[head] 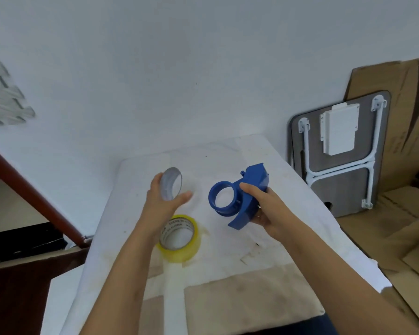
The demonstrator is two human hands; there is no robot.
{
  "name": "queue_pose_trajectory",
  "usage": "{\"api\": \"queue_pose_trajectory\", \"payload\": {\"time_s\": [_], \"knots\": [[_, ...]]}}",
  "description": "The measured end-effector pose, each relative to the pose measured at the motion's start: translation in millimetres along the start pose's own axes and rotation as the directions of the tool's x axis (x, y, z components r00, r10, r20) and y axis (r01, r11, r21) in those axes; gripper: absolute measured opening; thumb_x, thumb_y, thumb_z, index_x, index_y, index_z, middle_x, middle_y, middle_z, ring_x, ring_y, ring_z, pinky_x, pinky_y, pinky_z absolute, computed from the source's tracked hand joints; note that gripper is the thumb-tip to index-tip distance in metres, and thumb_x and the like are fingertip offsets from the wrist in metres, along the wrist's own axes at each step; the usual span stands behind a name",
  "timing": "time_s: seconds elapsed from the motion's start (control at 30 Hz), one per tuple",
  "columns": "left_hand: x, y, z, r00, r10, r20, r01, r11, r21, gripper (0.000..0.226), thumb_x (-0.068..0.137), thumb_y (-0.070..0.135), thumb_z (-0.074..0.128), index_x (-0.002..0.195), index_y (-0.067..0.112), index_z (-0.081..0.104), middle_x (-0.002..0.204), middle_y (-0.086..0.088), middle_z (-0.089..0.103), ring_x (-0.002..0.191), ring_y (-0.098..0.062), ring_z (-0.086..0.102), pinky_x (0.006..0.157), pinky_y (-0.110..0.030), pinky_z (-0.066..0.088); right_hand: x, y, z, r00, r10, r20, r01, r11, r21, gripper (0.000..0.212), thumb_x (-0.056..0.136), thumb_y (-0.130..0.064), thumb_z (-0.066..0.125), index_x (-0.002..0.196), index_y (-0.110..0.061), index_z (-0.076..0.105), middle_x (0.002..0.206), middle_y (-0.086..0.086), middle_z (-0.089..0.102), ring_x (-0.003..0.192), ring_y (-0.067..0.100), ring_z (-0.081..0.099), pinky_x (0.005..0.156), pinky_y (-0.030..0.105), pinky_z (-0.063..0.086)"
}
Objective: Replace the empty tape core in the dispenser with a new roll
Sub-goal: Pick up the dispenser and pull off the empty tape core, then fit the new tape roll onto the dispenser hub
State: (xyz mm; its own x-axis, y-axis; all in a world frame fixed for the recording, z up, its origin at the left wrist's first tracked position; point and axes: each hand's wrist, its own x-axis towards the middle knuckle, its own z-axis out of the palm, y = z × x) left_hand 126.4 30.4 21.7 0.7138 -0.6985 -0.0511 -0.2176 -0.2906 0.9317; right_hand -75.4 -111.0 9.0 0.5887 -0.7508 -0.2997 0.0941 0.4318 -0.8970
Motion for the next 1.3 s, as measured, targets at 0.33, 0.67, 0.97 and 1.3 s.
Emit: {"api": "queue_pose_trajectory", "payload": {"time_s": [0.33, 0.67, 0.97, 1.3], "knots": [[52, -46, -38, 0.989, -0.129, -0.066, 0.145, 0.907, 0.396, 0.102, 0.083, 0.017, 0.076, 0.160, 0.029, 0.010, 0.154, -0.015, 0.017, 0.140, -0.039, 0.034, 0.114, -0.047, 0.036, 4, 19, 31, 0.997, 0.057, 0.045, -0.055, 0.998, -0.039, 0.042, 0.085, -0.033, 0.070, 0.122, -0.018, 0.057, 0.107, 0.006, 0.068, 0.090, 0.022, 0.067, 0.072, 0.037, 0.061], [44, -55, -37, 0.989, -0.135, -0.065, 0.150, 0.878, 0.455, 0.097, 0.084, 0.021, 0.072, 0.160, 0.028, 0.012, 0.161, -0.011, 0.014, 0.143, -0.040, 0.028, 0.112, -0.047, 0.032, 7, 24, 29, 0.999, 0.036, 0.004, -0.035, 0.998, -0.052, 0.043, 0.085, -0.032, 0.070, 0.124, -0.019, 0.057, 0.119, 0.011, 0.067, 0.098, 0.025, 0.066, 0.081, 0.043, 0.060], [-4, -13, -21, 0.964, 0.078, 0.255, -0.200, 0.846, 0.495, 0.049, 0.095, 0.017, 0.064, 0.142, 0.026, 0.053, 0.137, 0.013, 0.051, 0.133, -0.010, 0.045, 0.104, -0.020, 0.033, 6, 23, 22, 1.000, 0.003, -0.027, -0.005, 0.999, -0.048, 0.050, 0.083, -0.030, 0.073, 0.128, -0.022, 0.053, 0.120, 0.009, 0.067, 0.101, 0.024, 0.067, 0.071, 0.035, 0.058], [-5, -22, -13, 0.970, -0.061, 0.233, -0.143, 0.631, 0.762, 0.030, 0.100, 0.024, 0.048, 0.125, 0.031, 0.065, 0.127, 0.002, 0.069, 0.113, -0.023, 0.062, 0.092, -0.040, 0.053, -11, 22, 1, 1.000, 0.029, 0.000, -0.029, 0.999, -0.021, 0.038, 0.085, -0.030, 0.070, 0.119, -0.020, 0.057, 0.111, 0.008, 0.067, 0.092, 0.021, 0.065, 0.073, 0.034, 0.057]]}}
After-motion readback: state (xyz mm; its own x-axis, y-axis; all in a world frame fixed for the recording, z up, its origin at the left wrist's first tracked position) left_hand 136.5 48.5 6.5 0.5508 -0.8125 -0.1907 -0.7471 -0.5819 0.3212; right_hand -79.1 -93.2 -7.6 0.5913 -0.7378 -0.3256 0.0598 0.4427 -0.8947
